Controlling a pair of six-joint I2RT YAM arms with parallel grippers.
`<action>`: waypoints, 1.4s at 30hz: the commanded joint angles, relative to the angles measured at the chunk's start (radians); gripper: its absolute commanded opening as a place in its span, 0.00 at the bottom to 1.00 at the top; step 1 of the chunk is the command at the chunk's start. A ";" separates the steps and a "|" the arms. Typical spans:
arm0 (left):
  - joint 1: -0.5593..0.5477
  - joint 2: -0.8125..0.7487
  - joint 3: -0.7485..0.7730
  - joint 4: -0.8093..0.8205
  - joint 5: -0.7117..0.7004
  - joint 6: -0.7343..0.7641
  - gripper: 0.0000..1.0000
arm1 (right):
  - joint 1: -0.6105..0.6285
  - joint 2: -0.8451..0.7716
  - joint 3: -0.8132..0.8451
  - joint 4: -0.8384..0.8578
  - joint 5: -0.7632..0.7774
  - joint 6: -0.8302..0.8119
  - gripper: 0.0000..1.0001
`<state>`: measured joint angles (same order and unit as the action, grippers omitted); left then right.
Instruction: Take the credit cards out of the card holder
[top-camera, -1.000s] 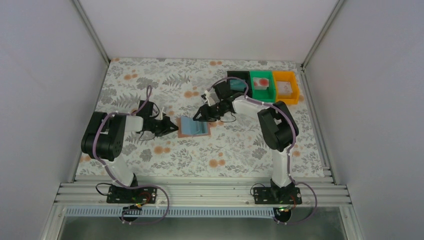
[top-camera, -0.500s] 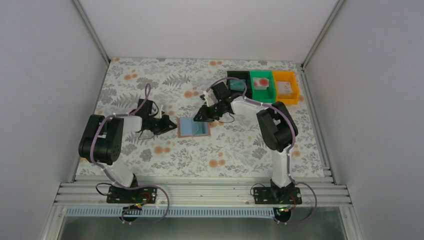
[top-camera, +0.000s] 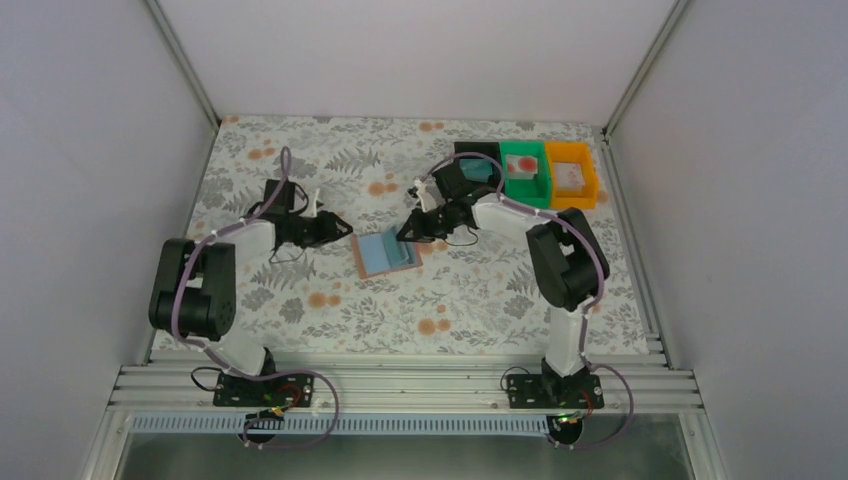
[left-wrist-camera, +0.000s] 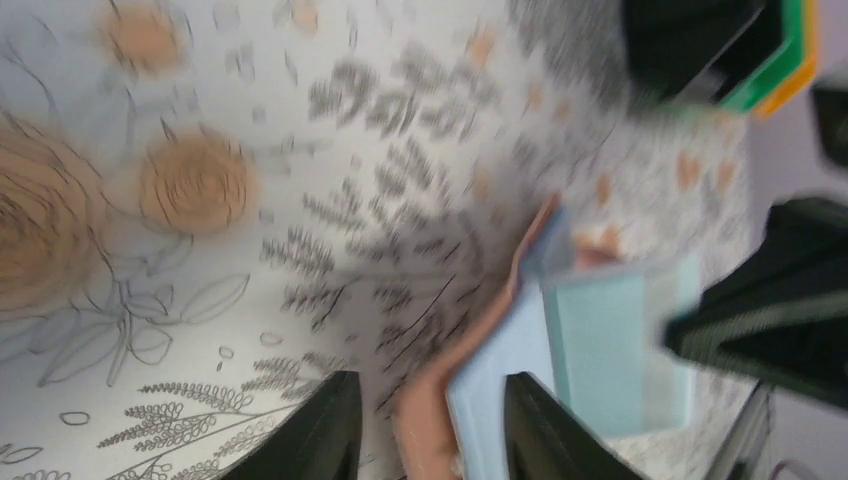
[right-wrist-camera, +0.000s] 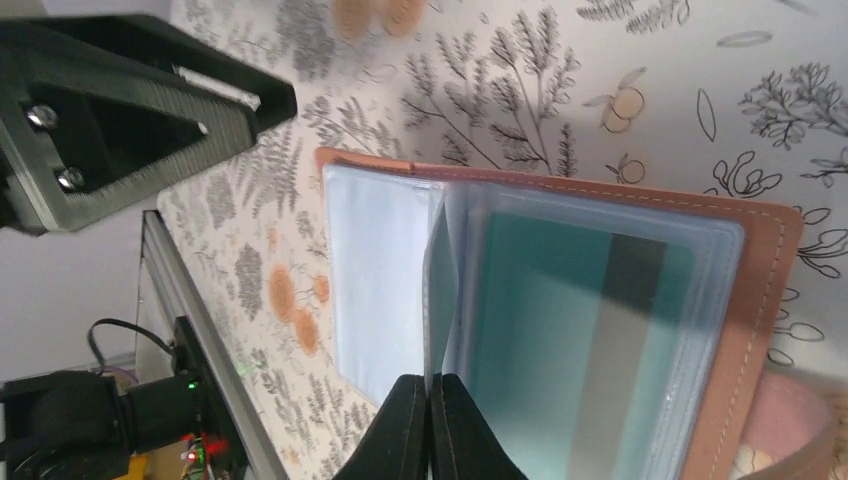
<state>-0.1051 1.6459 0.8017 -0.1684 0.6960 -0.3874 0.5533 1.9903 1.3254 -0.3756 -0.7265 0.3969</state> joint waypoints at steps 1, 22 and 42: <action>0.042 -0.101 0.049 -0.022 0.060 0.092 0.49 | -0.019 -0.120 -0.023 0.061 -0.056 -0.040 0.04; -0.016 -0.297 0.064 0.046 0.410 0.131 1.00 | 0.069 -0.285 0.037 0.118 0.156 0.113 0.04; -0.025 -0.289 0.043 0.036 0.332 0.162 0.94 | 0.220 -0.227 0.217 0.049 0.268 0.048 0.04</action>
<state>-0.1272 1.3602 0.8394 -0.1455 1.0260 -0.2668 0.7609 1.7782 1.4967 -0.3218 -0.4782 0.4839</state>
